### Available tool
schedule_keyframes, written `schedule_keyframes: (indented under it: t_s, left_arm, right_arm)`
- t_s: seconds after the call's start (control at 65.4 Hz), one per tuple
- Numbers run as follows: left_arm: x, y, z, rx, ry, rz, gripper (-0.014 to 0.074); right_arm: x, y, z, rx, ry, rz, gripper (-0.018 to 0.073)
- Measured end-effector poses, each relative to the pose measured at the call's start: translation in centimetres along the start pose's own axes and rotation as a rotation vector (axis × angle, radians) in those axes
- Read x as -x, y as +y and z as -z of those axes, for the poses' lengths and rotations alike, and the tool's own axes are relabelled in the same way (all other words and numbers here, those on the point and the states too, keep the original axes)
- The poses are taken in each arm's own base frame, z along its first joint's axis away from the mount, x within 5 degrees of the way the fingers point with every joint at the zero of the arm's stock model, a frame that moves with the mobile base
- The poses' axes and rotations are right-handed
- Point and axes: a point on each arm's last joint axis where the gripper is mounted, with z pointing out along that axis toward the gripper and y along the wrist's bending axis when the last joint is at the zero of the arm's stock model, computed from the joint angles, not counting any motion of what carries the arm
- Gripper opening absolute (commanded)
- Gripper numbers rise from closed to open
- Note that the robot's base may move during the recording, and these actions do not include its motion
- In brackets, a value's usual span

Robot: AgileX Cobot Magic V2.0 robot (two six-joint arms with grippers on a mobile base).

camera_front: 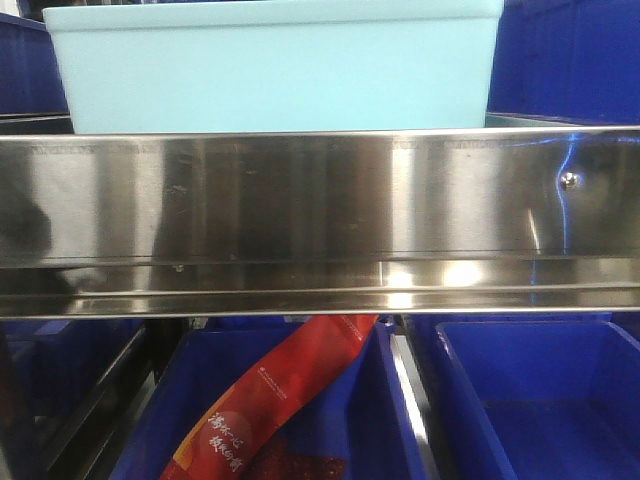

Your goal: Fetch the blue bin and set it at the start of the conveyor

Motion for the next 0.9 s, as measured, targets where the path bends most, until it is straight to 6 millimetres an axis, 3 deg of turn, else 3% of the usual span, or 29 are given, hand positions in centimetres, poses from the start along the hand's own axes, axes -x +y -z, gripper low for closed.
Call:
schedule_keyframes:
  t_s: [0.902]
  left_arm:
    - [0.00,0.00,0.00,0.000,0.000,0.000,-0.0111]
  right_arm:
    - [0.00,0.00,0.00,0.000,0.000,0.000,-0.0167]
